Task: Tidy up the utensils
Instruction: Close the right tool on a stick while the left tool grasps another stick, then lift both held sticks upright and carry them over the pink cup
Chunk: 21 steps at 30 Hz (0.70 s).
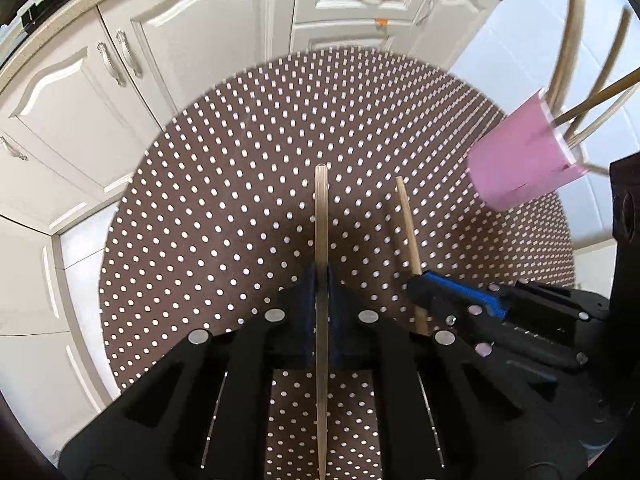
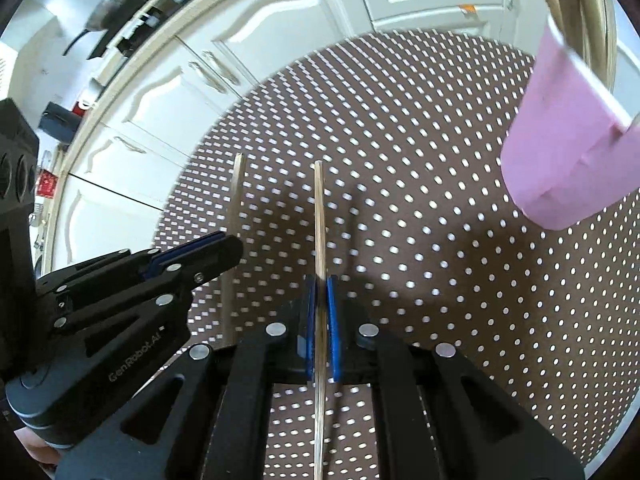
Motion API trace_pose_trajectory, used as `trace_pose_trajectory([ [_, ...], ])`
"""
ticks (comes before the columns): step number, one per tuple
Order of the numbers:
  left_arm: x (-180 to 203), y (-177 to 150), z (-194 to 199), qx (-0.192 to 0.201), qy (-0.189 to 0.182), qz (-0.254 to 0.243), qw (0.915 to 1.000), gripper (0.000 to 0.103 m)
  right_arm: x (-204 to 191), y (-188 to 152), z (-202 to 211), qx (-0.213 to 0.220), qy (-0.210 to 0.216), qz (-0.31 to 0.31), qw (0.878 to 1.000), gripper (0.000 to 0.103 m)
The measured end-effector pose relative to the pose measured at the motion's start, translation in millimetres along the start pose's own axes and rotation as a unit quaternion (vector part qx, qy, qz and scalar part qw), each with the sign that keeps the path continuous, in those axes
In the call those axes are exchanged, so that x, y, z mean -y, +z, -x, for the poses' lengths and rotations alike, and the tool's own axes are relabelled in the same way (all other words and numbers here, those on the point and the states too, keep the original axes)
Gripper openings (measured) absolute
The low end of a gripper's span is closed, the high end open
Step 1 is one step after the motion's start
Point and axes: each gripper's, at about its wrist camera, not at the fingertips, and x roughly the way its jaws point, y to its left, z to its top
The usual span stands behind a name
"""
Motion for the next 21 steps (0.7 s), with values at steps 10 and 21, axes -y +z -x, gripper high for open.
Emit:
trace_pose_trajectory([
  [10, 0, -5, 67, 0.063, -0.023, -0.002, 0.9978, 0.006, -26, -6, 59, 0.076, 0.009, 0.025, 0.997, 0.005],
  [21, 15, -23, 132, 0.126, -0.042, -0.028, 0.9907, 0.006, -45, -32, 120, 0.149, -0.005, 0.035, 0.988, 0.005],
])
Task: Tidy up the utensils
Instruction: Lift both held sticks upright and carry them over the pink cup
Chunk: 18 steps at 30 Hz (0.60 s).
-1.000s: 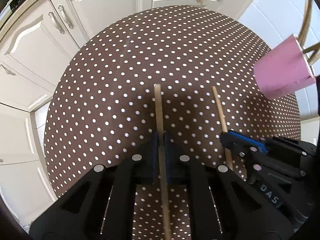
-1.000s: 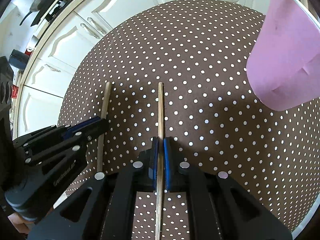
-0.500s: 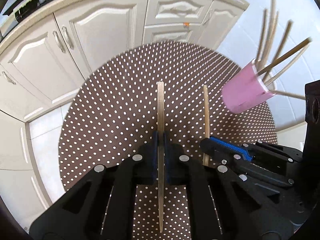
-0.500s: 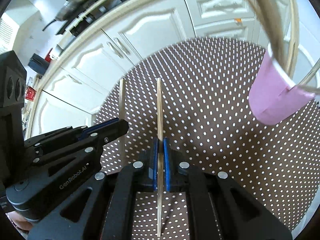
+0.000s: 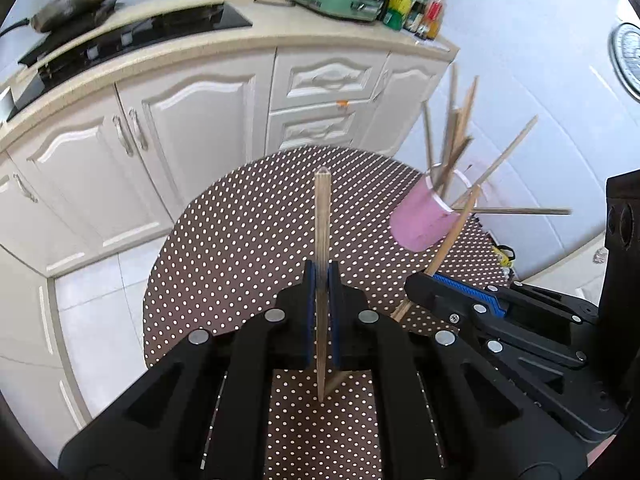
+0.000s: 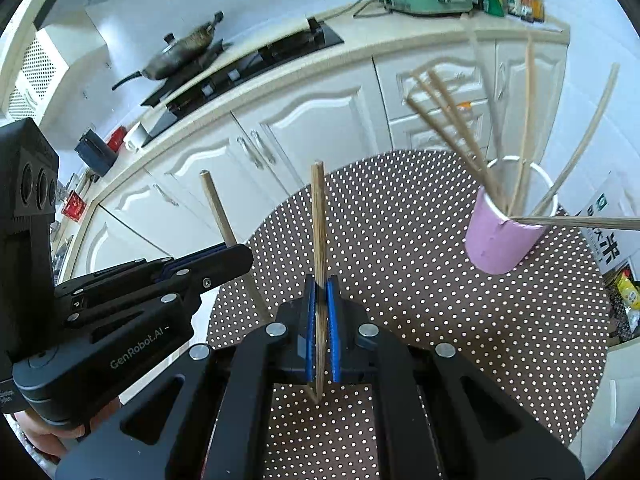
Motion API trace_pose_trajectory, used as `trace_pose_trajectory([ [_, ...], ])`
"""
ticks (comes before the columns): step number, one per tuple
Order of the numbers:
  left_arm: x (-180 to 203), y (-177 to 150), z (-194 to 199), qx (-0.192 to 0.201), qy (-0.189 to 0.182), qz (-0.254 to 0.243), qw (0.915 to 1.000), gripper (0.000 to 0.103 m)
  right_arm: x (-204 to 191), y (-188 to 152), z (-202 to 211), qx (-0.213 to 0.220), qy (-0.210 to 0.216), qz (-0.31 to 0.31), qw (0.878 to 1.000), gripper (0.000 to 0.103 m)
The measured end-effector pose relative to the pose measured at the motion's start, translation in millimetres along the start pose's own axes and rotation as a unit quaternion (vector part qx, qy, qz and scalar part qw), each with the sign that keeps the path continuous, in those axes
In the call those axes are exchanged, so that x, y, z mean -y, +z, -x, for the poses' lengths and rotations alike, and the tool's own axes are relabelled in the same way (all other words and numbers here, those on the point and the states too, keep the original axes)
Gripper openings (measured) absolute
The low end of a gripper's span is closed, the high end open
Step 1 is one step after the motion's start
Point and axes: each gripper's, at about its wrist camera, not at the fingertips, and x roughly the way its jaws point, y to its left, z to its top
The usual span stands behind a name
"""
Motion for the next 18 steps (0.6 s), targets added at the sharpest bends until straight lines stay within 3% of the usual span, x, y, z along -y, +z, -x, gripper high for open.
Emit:
trace_pose_trajectory([
  [18, 31, -2, 73, 0.077, -0.016, -0.057, 0.9953, 0.006, -21, -10, 72, 0.084, -0.026, 0.003, 0.996, 0.004],
])
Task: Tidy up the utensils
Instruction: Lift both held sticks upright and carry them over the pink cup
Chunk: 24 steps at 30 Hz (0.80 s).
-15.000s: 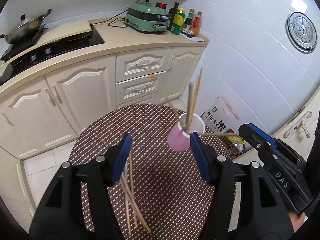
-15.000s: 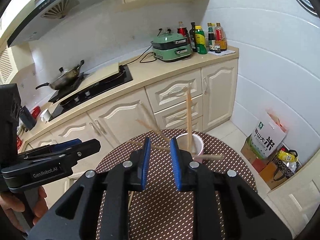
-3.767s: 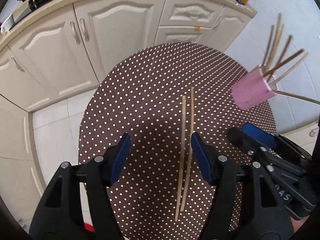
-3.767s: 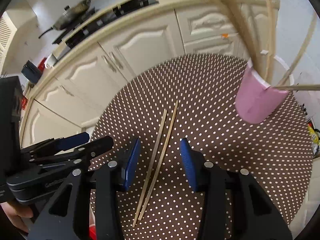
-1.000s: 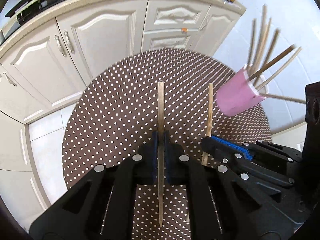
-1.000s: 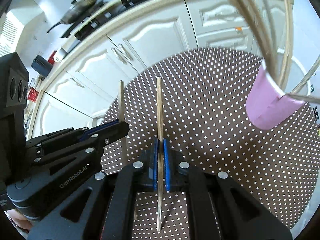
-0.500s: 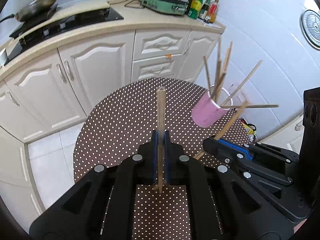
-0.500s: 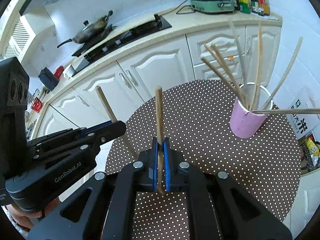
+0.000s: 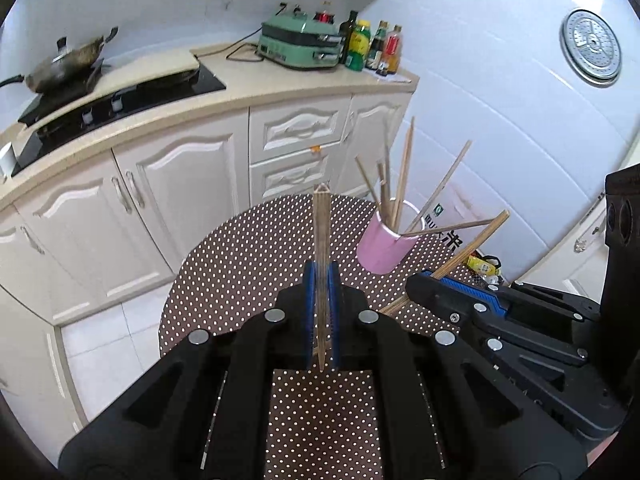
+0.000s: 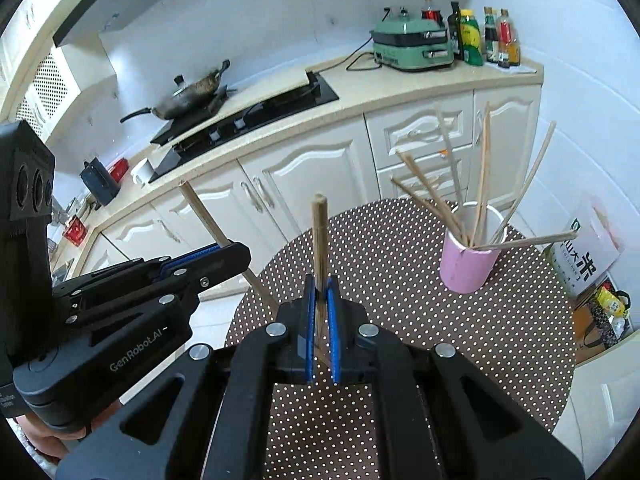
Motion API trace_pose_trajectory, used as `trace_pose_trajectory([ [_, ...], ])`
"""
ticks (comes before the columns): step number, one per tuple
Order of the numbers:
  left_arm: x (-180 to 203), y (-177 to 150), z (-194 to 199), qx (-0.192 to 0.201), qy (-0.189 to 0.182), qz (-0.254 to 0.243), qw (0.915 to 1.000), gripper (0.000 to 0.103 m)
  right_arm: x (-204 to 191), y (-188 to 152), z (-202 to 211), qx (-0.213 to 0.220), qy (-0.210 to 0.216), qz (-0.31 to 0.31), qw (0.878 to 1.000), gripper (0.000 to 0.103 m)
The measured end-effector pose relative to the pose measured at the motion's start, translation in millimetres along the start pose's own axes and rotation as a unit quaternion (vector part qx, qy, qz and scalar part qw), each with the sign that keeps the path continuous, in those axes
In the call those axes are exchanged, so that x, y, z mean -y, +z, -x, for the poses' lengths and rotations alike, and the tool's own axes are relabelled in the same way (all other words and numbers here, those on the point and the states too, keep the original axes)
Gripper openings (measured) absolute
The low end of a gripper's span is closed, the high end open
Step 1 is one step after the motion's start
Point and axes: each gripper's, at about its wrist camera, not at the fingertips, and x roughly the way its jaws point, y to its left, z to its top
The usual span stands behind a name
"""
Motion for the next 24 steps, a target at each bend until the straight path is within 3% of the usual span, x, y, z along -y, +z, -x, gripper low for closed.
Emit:
trace_pose_trajectory([
  [24, 35, 41, 30, 0.068, -0.024, -0.045, 0.9964, 0.006, 26, 32, 50, 0.084, -0.032, -0.01, 0.996, 0.004],
])
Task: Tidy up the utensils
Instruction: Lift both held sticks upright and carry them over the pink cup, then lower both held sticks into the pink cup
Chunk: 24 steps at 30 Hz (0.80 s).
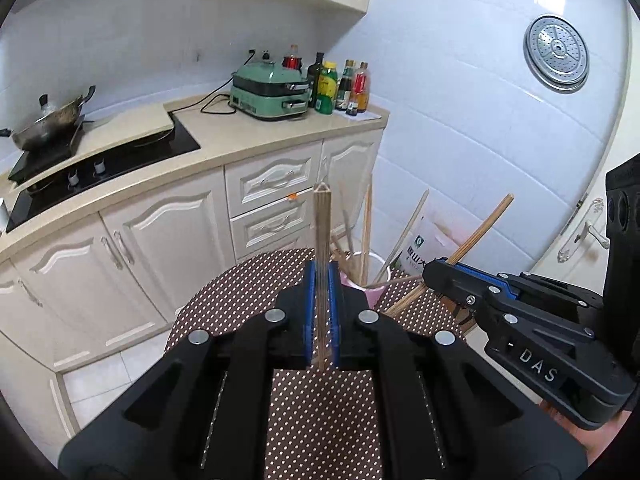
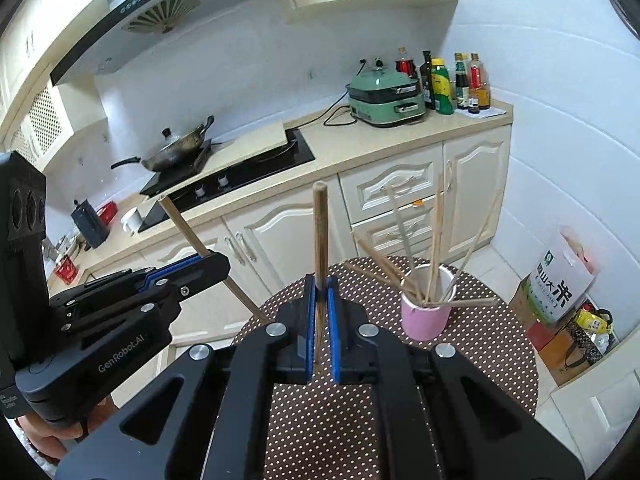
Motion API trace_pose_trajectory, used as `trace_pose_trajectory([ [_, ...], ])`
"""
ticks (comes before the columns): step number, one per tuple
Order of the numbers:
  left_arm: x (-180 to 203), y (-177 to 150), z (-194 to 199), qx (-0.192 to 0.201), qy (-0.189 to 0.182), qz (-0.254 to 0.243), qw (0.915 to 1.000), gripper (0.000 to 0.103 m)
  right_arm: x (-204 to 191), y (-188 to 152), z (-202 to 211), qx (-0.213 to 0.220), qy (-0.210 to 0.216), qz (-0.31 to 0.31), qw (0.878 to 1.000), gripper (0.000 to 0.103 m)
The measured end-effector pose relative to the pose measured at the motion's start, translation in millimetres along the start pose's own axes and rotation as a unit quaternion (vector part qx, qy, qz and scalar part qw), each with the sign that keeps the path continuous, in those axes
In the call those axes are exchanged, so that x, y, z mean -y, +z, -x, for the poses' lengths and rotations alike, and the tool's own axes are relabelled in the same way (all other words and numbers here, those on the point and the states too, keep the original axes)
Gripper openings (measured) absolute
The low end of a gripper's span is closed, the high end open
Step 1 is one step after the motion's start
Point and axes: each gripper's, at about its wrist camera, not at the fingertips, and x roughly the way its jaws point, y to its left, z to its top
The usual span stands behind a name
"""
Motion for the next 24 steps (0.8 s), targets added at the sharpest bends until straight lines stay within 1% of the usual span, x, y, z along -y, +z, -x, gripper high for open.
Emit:
trace_pose_trajectory([
  [7, 14, 19, -15, 0.009, -0.016, -0.007, 0.9998, 0.006, 26, 16, 7, 0.019, -0.015, -0.016, 1.0, 0.004],
  [13, 23, 36, -32, 0.012, -0.031, 0.0, 0.9994, 0.006, 54, 27, 10, 0.032, -0.029, -0.034, 0.999, 0.005],
  [24, 36, 63, -73, 0.008, -0.04, 0.003, 0.9991, 0.006, 94, 46, 3, 0.045, -0.045, -0.057, 0.996, 0.005],
])
